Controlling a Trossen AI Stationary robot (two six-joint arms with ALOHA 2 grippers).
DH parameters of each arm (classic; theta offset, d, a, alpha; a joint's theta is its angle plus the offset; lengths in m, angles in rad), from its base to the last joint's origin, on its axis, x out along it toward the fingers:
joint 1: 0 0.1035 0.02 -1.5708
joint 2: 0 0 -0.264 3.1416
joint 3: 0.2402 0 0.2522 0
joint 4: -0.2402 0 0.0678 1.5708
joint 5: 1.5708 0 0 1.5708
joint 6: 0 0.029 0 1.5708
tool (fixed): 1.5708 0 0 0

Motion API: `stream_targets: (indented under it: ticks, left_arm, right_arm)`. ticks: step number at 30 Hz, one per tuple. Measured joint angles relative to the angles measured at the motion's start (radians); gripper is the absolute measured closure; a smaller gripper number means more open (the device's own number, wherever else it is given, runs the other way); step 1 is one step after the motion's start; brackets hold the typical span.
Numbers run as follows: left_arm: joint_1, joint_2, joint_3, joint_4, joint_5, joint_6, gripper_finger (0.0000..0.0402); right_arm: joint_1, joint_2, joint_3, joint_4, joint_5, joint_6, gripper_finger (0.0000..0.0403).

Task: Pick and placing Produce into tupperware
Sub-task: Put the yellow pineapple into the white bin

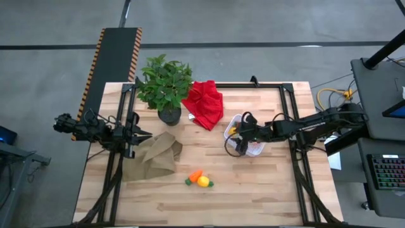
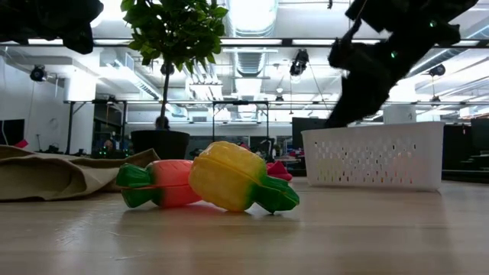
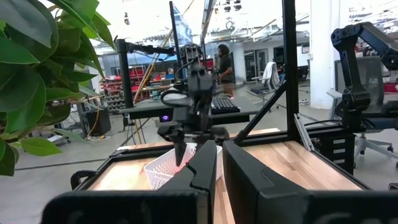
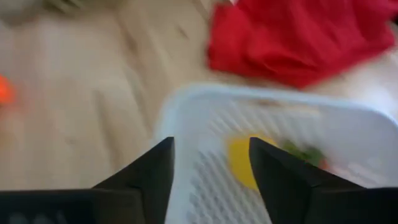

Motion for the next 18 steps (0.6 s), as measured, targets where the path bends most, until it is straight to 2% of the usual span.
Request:
stream_targets:
  ticks: [4, 6, 8, 12, 18]
  left_arm:
    - [0.000, 0.000, 0.000, 0.000, 0.000, 0.000, 0.0387]
    - [0.000, 0.000, 0.000, 0.000, 0.000, 0.000, 0.0387]
    - [0.000, 0.000, 0.000, 0.001, 0.000, 0.000, 0.0387]
    - [0.000, 0.000, 0.000, 0.001, 0.000, 0.000, 0.0387]
    - [0.000, 0.000, 0.000, 0.001, 0.000, 0.000, 0.0387]
  right_arm:
    - [0.017, -0.010, 0.037, 0.160, -0.108, -0.032, 0.0171]
    - [0.053, -0.011, 0.079, 0.265, -0.164, -0.060, 0.0157]
    - [0.110, -0.012, 0.122, 0.330, -0.176, -0.131, 0.0149]
    - [0.232, -0.009, 0.213, 0.305, -0.082, -0.253, 0.0150]
    - [0.399, 0.066, 0.405, 0.174, 0.032, -0.272, 0.0151]
